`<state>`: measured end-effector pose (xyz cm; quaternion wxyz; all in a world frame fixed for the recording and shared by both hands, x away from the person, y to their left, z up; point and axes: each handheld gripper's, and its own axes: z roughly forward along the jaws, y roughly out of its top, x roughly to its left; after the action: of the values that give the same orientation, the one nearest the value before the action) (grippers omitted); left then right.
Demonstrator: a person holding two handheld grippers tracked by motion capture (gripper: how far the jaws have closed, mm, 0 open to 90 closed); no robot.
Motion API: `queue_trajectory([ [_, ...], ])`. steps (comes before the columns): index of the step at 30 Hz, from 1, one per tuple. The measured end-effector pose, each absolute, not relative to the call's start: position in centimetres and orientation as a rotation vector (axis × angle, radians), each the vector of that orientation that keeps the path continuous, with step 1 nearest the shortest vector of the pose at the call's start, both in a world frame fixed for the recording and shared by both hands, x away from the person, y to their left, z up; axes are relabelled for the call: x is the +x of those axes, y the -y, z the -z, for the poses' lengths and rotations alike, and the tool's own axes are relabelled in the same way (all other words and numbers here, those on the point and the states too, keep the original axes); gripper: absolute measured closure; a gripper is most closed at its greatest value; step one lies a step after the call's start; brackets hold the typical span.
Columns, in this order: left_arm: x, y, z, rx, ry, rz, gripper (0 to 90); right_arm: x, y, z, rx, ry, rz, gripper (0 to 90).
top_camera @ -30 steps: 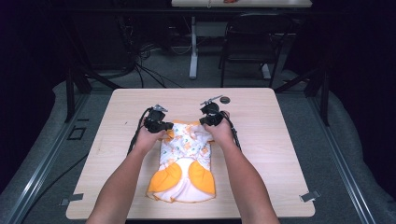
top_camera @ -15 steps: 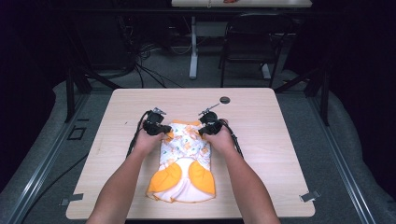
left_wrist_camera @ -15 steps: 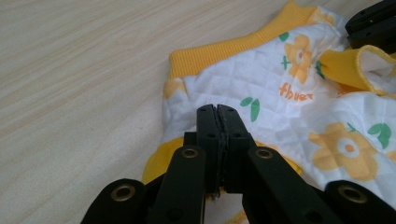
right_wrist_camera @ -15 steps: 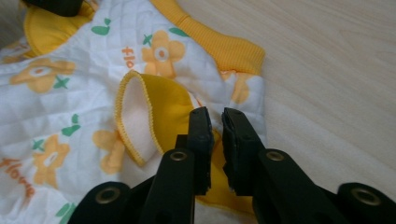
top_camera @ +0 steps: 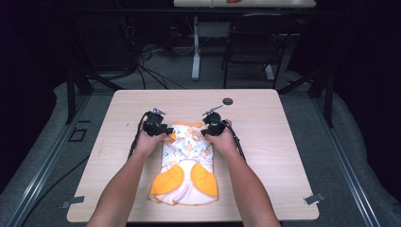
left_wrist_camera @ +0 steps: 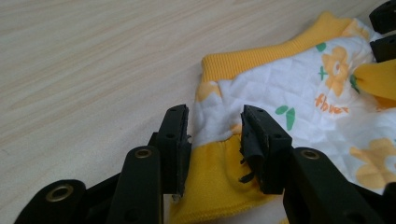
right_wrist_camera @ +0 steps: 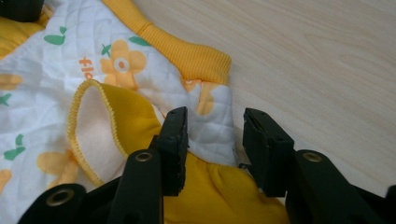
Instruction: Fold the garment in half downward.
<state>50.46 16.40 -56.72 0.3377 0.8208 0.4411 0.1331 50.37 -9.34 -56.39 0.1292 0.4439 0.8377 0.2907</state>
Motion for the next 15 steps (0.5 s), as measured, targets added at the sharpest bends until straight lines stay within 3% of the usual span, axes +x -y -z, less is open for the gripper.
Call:
queue_trajectory([
  [3, 50.57, -16.32, 57.19, 2.152, -1.165, -0.323, 57.4, 50.62, 9.94, 56.66, 1.341, -2.447, -0.883, 54.3],
  [7, 50.56, -16.12, 57.16, 2.173, -1.147, -0.340, 61.1, 50.55, 10.14, 56.63, 1.321, -2.468, -0.890, 54.5],
  [15, 50.43, -15.76, 57.03, 2.193, -1.118, -0.303, 80.1, 50.38, 9.82, 56.50, 1.300, -2.521, -0.903, 79.5],
])
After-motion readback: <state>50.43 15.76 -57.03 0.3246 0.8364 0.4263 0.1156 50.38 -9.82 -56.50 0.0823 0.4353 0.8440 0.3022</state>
